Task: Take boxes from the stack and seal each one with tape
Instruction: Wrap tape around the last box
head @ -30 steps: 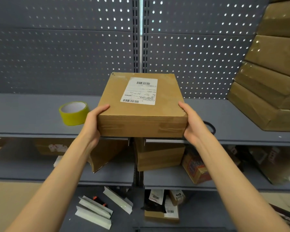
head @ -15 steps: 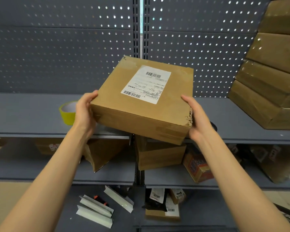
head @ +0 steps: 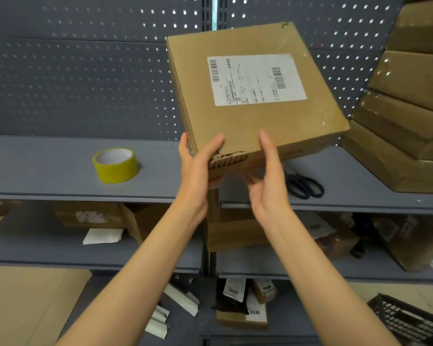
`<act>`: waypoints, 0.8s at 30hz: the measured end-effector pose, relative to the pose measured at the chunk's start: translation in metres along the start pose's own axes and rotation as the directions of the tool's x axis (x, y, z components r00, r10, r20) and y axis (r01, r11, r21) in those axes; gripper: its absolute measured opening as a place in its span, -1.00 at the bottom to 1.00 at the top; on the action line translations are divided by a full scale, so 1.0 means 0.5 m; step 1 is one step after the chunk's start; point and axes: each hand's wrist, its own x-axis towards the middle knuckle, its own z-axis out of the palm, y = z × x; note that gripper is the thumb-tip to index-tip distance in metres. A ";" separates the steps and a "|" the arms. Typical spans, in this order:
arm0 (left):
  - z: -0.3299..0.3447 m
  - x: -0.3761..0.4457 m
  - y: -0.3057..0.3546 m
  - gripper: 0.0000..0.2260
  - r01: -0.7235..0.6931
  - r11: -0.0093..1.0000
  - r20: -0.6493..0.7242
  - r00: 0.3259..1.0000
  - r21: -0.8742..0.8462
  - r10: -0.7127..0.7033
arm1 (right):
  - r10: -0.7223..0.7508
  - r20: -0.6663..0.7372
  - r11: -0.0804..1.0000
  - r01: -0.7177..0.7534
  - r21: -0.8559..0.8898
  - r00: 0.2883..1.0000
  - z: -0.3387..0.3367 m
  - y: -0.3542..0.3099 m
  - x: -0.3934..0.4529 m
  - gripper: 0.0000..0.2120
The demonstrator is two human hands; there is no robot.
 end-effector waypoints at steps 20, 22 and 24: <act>-0.146 0.078 -0.016 -0.61 0.112 0.985 -0.015 0.994 0.134 -0.111 | 0.094 -0.284 0.894 -0.206 -0.397 0.954 -0.087 -0.055 0.045 -0.76; -0.146 0.079 -0.024 -0.53 0.118 0.984 0.001 0.993 0.137 -0.120 | 0.108 -0.294 0.879 -0.229 -0.418 0.950 -0.086 -0.058 0.053 -0.76; -0.146 0.081 -0.029 -0.52 0.122 0.983 0.000 0.992 0.137 -0.123 | 0.122 -0.298 0.860 -0.251 -0.444 0.947 -0.084 -0.058 0.063 -0.73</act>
